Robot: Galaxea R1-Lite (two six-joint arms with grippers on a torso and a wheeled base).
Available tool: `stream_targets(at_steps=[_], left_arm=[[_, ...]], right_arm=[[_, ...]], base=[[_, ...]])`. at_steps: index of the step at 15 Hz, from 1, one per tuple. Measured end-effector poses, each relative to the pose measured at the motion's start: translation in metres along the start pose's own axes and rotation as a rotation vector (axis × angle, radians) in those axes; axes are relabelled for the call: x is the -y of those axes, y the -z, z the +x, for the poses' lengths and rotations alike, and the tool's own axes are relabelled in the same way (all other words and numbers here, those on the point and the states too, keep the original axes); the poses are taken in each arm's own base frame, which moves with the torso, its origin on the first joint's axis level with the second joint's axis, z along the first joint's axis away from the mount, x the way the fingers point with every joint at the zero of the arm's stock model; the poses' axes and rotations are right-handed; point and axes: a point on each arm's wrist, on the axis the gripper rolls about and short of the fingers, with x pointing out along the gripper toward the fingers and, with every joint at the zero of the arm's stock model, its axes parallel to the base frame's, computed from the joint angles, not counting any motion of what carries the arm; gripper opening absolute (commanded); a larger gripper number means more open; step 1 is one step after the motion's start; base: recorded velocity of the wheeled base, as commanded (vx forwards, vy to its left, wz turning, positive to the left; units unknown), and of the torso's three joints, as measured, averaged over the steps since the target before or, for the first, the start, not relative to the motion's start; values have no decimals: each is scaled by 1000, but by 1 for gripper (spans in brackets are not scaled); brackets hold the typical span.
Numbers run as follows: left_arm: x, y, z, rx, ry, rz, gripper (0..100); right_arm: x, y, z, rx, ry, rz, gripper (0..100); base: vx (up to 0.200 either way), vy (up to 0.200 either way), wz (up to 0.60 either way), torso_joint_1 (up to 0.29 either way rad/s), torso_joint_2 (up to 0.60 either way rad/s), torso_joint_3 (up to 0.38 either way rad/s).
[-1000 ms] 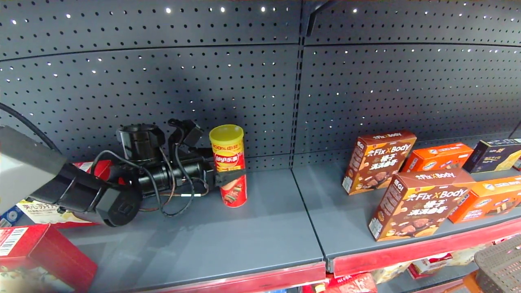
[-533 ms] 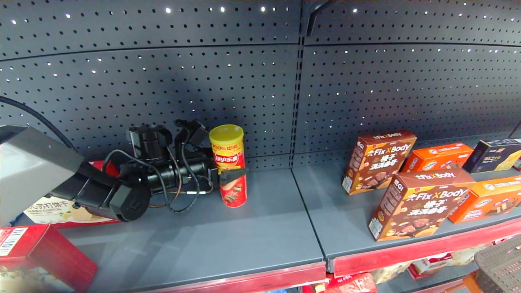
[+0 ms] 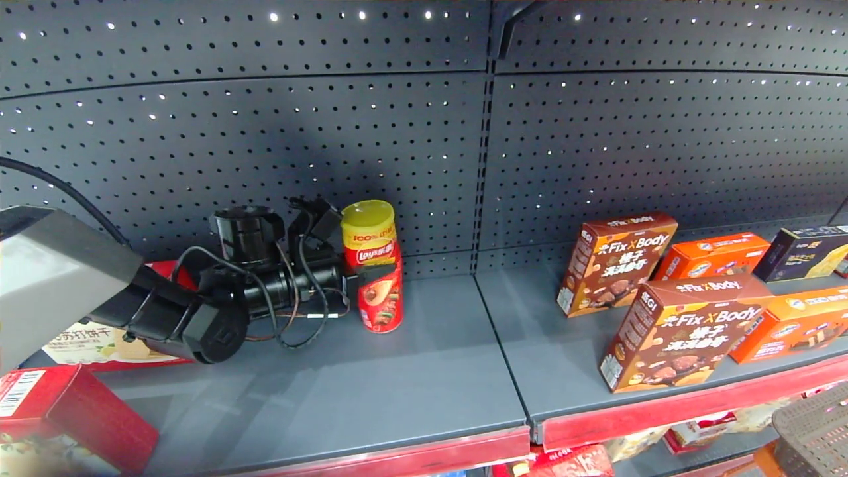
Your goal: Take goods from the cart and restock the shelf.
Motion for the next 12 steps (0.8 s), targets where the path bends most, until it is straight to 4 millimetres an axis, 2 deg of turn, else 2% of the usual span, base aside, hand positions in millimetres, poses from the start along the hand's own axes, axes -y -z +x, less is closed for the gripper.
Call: stream_targets(at_steps=[5, 12], left_arm=[[20, -9, -18, -5, -25, 1, 0], [62, -10, -65, 13, -9, 16, 0]], right_arm=[[0, 0, 0, -2, -2, 0, 0], [0, 0, 0, 0, 5, 2, 0]], base=[[0, 0, 0, 0, 0, 0], [0, 0, 0, 0, 0, 0]])
